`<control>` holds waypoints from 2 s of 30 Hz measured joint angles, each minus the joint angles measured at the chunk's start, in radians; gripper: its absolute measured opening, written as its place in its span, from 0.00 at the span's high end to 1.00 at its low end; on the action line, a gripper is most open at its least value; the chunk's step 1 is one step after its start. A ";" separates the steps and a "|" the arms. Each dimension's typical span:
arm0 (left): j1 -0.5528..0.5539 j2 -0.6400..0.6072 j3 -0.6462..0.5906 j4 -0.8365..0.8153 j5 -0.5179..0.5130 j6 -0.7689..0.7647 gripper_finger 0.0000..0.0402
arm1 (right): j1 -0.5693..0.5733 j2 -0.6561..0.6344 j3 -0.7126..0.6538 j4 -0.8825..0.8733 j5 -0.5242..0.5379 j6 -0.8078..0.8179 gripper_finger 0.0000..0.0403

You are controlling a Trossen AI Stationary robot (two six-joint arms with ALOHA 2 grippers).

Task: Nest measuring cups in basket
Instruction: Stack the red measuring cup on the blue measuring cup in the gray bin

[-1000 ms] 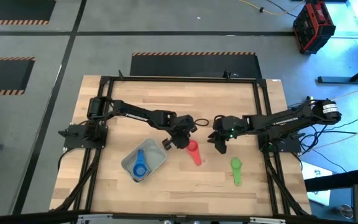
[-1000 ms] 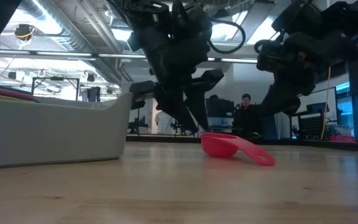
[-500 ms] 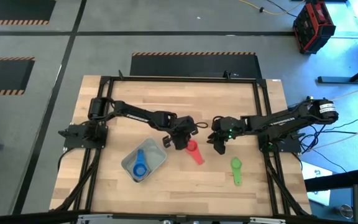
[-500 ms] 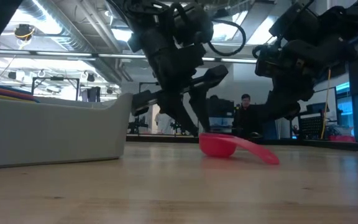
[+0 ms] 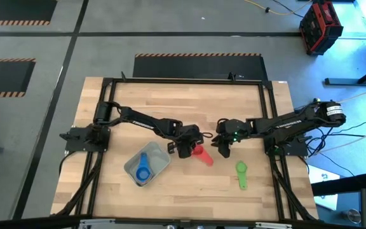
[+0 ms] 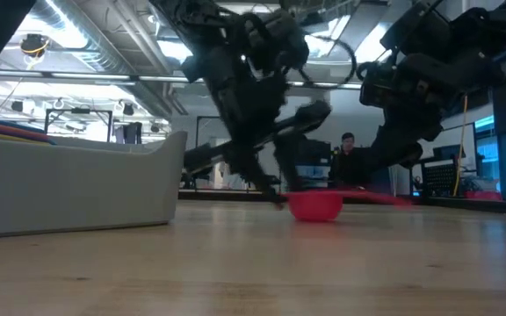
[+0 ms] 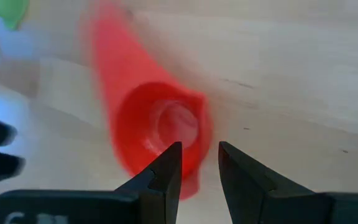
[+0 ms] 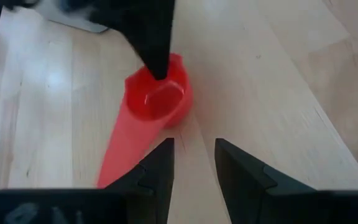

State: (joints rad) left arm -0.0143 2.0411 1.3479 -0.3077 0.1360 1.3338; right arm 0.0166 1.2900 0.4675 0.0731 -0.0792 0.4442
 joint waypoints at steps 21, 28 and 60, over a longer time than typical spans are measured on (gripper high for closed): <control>-0.014 0.002 -0.002 -0.009 -0.033 -0.049 0.98 | 0.000 0.000 0.000 0.023 0.000 -0.002 0.70; -0.062 -0.039 -0.003 -0.021 -0.129 -0.176 0.99 | -0.007 -0.016 0.000 0.018 -0.001 -0.024 0.70; -0.348 -0.590 -0.001 -0.473 -0.379 -1.983 1.00 | -0.126 -0.140 0.001 -0.039 -0.002 -0.272 0.70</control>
State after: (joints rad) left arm -0.3621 1.4509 1.3468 -0.7809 -0.2433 -0.6487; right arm -0.1093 1.1500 0.4683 0.0341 -0.0810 0.1722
